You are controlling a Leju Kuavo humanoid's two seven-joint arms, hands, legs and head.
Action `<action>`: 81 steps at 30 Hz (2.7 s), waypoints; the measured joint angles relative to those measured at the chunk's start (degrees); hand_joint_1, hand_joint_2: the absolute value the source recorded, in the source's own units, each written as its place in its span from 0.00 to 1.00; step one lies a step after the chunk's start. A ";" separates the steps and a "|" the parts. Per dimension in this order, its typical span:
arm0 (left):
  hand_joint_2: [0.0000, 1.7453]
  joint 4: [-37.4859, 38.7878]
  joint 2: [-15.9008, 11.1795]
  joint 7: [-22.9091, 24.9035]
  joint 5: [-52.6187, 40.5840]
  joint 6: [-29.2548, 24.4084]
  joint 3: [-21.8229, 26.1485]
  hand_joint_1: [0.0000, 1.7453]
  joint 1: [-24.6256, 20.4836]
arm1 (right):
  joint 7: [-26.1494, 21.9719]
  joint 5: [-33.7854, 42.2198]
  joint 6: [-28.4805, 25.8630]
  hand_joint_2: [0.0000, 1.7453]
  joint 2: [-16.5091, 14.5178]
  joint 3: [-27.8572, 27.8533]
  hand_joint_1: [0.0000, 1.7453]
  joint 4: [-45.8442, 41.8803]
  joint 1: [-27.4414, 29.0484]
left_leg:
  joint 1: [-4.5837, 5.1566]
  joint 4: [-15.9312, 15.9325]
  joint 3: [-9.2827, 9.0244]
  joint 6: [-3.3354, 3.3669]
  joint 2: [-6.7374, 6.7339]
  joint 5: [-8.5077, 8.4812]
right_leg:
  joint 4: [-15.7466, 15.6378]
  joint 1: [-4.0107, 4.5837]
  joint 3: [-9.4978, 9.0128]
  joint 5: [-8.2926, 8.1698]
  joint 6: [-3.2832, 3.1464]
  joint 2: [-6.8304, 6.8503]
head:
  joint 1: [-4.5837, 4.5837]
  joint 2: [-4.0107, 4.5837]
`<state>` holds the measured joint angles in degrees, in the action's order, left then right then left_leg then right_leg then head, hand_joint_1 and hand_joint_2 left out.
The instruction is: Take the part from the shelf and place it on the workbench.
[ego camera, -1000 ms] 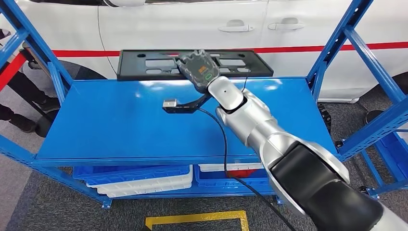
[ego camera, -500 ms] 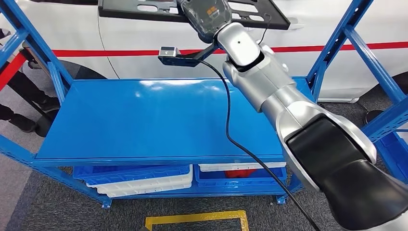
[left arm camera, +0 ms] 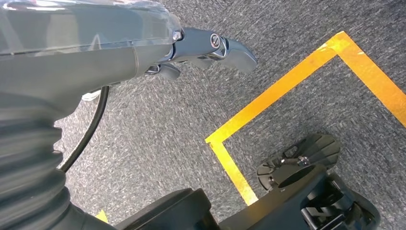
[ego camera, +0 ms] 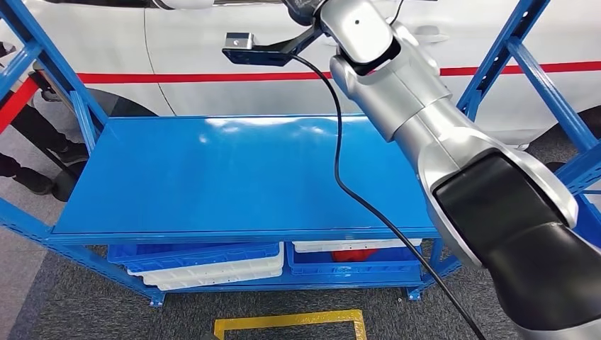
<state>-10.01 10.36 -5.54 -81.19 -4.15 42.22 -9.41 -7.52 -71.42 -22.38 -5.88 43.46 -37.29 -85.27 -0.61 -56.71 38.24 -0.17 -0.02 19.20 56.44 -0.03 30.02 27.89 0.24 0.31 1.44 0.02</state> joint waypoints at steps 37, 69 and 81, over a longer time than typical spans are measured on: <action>1.00 0.00 -0.44 1.06 -0.19 0.86 0.88 0.00 -1.33 | 1.20 5.14 2.40 1.00 7.11 9.02 1.00 -5.91 2.34 | 0.00 -0.05 0.06 0.07 0.00 -0.05 | 0.00 -0.01 0.04 -0.07 0.05 0.00 | 0.00 0.00; 1.00 0.00 -0.62 4.97 0.81 2.18 1.79 0.00 -2.54 | 1.84 8.10 2.70 1.00 9.03 12.01 1.00 -8.11 1.90 | -0.58 -0.88 3.21 -1.04 0.07 -3.05 | 2.72 -0.98 1.43 0.39 0.53 -0.77 | 0.01 0.00; 1.00 -0.01 -0.83 5.16 0.93 2.14 2.21 0.00 -2.62 | 1.96 8.46 2.32 1.00 9.06 12.93 1.00 -8.07 2.30 | -0.08 -5.39 -5.56 -0.47 0.14 8.40 | 2.77 -0.39 9.47 -6.76 -0.60 -0.25 | 0.00 0.00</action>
<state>-10.02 9.53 -0.38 -80.25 -2.01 44.44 -12.03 -5.56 -62.96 -20.06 3.18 56.39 -45.36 -82.98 -0.69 -62.11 32.68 -0.64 0.12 27.60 59.21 -0.42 39.50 21.13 -0.35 0.06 1.44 0.02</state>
